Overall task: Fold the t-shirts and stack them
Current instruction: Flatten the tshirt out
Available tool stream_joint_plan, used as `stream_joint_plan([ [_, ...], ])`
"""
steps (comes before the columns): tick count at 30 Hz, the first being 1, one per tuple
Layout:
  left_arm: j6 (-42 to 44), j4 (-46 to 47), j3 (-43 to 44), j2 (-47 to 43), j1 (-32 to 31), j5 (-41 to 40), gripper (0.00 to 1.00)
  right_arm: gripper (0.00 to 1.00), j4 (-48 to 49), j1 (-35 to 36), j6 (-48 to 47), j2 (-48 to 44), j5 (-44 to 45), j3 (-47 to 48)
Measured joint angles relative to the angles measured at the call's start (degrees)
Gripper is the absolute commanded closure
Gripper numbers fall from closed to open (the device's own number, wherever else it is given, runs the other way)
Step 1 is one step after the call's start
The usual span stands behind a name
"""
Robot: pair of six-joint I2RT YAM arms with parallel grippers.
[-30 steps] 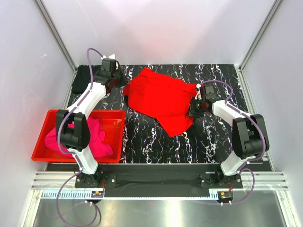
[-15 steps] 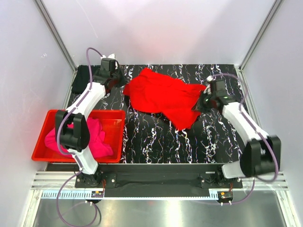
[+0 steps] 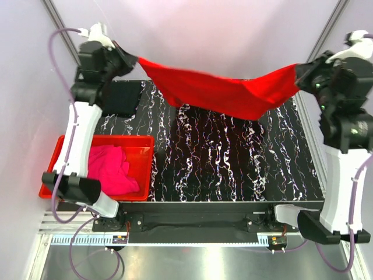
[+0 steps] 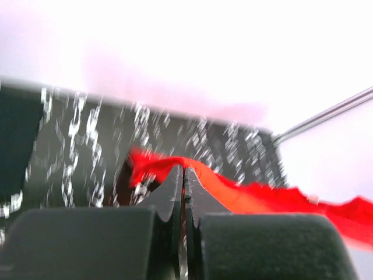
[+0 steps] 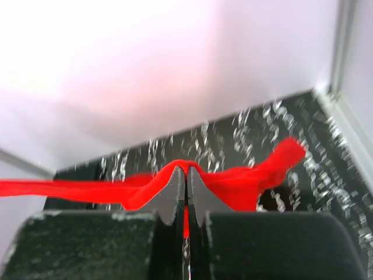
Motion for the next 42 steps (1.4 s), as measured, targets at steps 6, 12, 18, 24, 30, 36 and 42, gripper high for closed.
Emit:
stream_joint_plan([
  [6, 1.8, -0.3, 7.4, -6.5, 0.2, 0.2, 1.0, 1.0, -3.5, 0.0, -2.7, -1.7, 3.4, 14.2],
  [12, 3.0, 1.3, 10.3, -14.4, 0.2, -0.1, 1.0, 1.0, -3.7, 0.0, -5.0, -7.1, 4.1, 21.5],
  [18, 3.0, 5.9, 11.4, -20.1, 0.2, -0.1, 1.0, 1.0, -0.7, 0.0, -6.9, -14.1, 4.6, 21.8],
  [24, 3.1, 13.1, 15.4, -16.0, 0.2, -0.5, 1.0, 1.0, 6.7, 0.0, -10.1, -13.0, 7.0, 17.2],
  [30, 3.0, 19.0, 16.3, -5.4, 0.2, -1.2, 1.0, 1.0, 16.2, 0.0, -14.9, -3.8, 9.3, 14.2],
  [36, 2.4, 19.7, 18.4, 4.7, 0.2, -1.4, 1.0, 1.0, 21.4, 0.0, -18.9, 5.7, 10.3, 14.4],
  [42, 2.0, 19.8, 20.7, 6.2, 0.2, -1.4, 1.0, 1.0, 21.2, 0.0, -21.0, 6.4, 10.4, 15.3],
])
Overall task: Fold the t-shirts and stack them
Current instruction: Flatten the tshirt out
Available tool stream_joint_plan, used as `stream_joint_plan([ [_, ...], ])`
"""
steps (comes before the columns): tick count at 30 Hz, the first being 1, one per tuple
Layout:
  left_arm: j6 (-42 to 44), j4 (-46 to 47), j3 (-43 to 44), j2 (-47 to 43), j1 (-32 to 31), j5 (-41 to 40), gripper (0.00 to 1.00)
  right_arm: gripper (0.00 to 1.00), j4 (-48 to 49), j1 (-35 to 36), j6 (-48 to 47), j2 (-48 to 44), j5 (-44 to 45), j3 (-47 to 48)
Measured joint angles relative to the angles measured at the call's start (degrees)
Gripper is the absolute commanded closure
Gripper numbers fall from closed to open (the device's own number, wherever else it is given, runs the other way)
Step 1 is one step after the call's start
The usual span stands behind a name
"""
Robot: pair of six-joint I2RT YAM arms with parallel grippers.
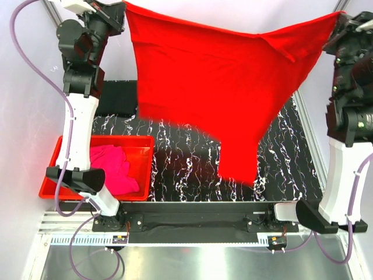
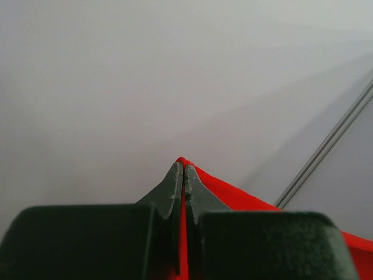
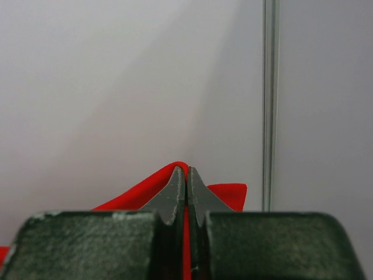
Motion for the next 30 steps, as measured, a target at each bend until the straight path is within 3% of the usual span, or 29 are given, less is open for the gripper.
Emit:
stream_joint_plan([
  [15, -0.9, 0.8, -4.5, -21.9, -0.1, 2.2, 1.0, 1.0, -4.4, 0.0, 0.8, -20.5, 1.0, 7.0],
  [22, -0.8, 2.0, -2.6, -25.9, -0.1, 3.1, 1.0, 1.0, -7.3, 0.0, 3.7, -23.1, 1.0, 9.8],
  [26, -0.7, 4.0, -5.6, -25.6, -0.1, 3.3, 1.0, 1.0, -8.1, 0.0, 4.2, -22.5, 2.3, 5.3],
  [30, -0.9, 9.3, -16.0, -23.8, -0.1, 4.3, 1.0, 1.0, -5.0, 0.0, 4.7, -22.7, 4.9, -9.4],
])
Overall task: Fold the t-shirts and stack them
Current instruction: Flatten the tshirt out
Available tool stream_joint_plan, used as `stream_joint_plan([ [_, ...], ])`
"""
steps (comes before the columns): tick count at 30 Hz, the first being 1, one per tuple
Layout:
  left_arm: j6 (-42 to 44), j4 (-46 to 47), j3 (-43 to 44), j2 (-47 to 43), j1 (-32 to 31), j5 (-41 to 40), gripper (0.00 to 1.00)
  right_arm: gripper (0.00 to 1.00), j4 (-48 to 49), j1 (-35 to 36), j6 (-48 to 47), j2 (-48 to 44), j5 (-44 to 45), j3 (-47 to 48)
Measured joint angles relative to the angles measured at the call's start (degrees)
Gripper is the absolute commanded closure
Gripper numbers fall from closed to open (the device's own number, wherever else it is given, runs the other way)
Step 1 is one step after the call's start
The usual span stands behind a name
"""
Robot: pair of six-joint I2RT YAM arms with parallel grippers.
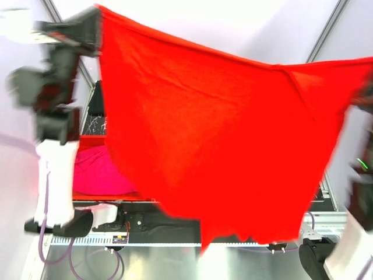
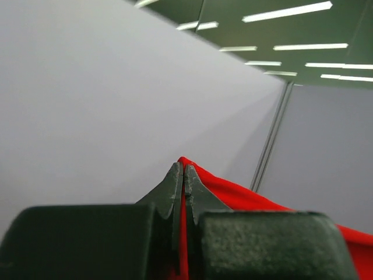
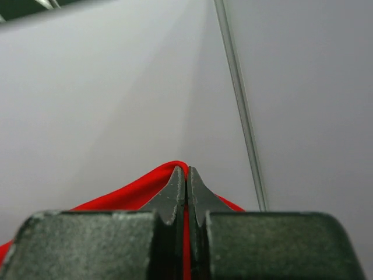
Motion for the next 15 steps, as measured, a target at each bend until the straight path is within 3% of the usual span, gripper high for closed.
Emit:
stream_joint_plan([
  [4, 0.3, 4.1, -11.3, 6.0, -0.9, 0.3, 1.0, 1.0, 5.0, 0.0, 1.2, -0.6, 3.0, -22.1],
  [7, 1.1, 6.3, -18.4, 15.7, -2.3, -0.1, 1.0, 1.0, 9.5, 0.0, 2.7, 0.7, 5.7, -38.2],
  [11, 1.3, 7.0, -19.3, 31.8, -3.1, 0.2, 1.0, 1.0, 14.5, -0.8, 4.3, 6.3, 7.5, -53.0],
  [15, 1.1, 4.0, -13.0, 48.9, -3.6, 1.2, 1.0, 1.0, 19.6, -4.9, 6.7, 14.8, 6.5, -56.5],
])
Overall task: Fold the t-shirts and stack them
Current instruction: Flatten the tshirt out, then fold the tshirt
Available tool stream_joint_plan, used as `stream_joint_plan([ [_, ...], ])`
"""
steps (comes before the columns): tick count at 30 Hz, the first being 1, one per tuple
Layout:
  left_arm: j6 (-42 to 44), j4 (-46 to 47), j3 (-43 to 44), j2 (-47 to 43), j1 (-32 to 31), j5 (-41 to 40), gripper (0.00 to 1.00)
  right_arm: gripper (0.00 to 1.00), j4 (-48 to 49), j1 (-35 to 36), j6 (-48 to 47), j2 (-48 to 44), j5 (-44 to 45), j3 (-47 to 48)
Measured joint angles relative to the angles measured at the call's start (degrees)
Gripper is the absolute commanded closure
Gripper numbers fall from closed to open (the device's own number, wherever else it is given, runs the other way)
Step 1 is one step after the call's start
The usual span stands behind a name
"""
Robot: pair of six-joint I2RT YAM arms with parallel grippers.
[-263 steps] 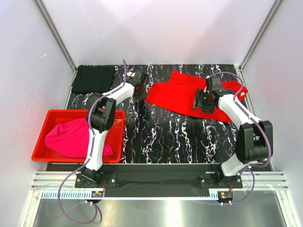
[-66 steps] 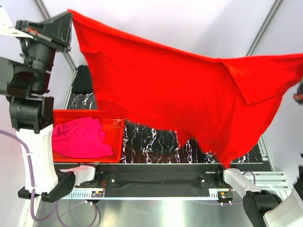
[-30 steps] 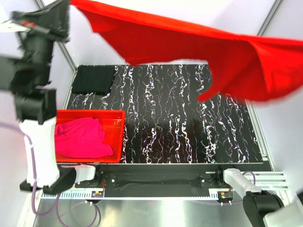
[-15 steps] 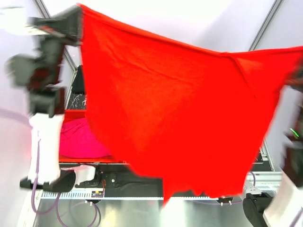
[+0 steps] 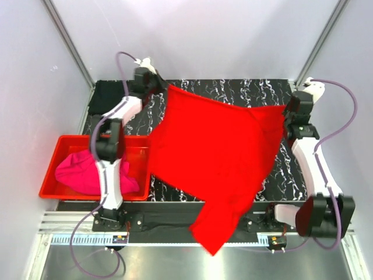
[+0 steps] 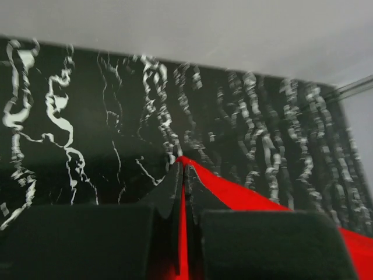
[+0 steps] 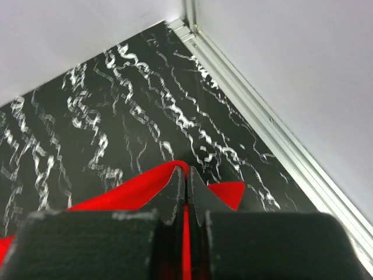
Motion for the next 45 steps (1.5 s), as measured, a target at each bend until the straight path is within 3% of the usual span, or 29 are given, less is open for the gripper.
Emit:
stream_joint_plan([
  [5, -0.5, -3.8, 14.8, 15.6, -0.5, 0.9, 1.0, 1.0, 5.6, -5.2, 1.5, 11.3, -3.4, 3.4],
  [11, -0.9, -5.3, 28.3, 21.8, -0.7, 0.9, 1.0, 1.0, 7.6, -7.3, 1.0, 25.2, -8.1, 14.4],
  [14, -0.9, -4.9, 30.6, 22.0, -0.7, 0.9, 1.0, 1.0, 6.8, -7.5, 0.6, 29.4, -10.4, 19.1],
  [27, -0.6, -4.8, 27.9, 22.6, -0.7, 0.7, 1.0, 1.0, -8.7, -7.6, 5.0, 28.2, -22.1, 23.4],
  [38, 1.3, -11.8, 23.9, 21.5, -0.1, 0.6, 1.0, 1.0, -27.4, -12.2, 10.5, 24.6, -26.1, 24.1],
  [45, 2.7, -17.3, 21.1, 18.4, 0.2, 1.7, 1.0, 1.0, -31.9, -14.2, 12.6, 22.2, -28.9, 22.8],
])
